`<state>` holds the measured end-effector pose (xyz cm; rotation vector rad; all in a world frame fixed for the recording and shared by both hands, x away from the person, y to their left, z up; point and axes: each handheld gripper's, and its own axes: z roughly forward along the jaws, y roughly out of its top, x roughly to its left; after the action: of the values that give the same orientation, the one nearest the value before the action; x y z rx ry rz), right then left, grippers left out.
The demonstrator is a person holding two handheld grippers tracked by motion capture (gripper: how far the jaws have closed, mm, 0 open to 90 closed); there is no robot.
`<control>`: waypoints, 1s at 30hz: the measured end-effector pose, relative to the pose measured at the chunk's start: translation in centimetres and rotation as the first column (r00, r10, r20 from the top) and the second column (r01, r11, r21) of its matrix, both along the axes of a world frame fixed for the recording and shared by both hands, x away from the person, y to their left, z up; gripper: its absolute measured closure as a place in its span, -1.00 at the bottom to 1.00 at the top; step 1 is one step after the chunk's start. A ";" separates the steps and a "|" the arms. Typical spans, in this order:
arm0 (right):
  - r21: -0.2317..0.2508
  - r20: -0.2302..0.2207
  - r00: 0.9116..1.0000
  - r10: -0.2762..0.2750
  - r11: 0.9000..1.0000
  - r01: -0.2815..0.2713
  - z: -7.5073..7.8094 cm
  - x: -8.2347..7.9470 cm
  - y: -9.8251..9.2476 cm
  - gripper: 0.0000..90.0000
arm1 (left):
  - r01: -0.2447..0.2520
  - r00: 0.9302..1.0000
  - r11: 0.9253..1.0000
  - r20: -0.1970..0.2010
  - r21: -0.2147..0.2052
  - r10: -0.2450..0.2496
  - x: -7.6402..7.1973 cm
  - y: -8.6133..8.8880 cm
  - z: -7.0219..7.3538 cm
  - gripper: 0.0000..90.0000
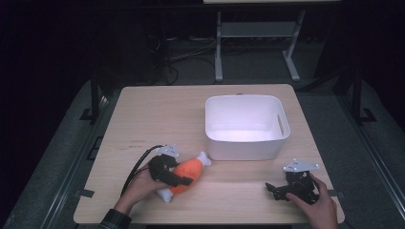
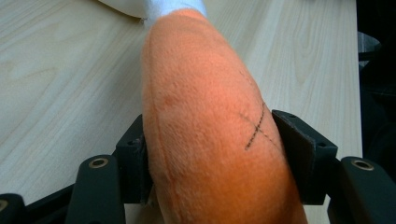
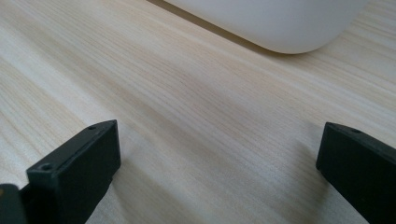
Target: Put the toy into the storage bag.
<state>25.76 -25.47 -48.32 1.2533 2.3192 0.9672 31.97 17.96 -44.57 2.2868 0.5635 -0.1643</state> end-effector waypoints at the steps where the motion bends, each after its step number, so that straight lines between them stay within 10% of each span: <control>1: 0.000 0.000 1.000 0.000 1.000 0.000 0.0 0.0 0.0 -1.00 | 0.002 1.000 1.000 -0.002 -0.001 -0.002 -0.1 0.1 0.1 -0.21; 30: 0.000 0.000 1.000 0.000 1.000 0.000 0.0 0.0 0.0 -1.00 | 0.067 0.997 0.996 0.048 -0.065 -0.064 -0.3 1.5 3.4 -0.21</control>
<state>25.77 -25.48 -48.32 1.2530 2.3195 0.9674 31.65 19.44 -41.15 2.2402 0.4530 -0.1600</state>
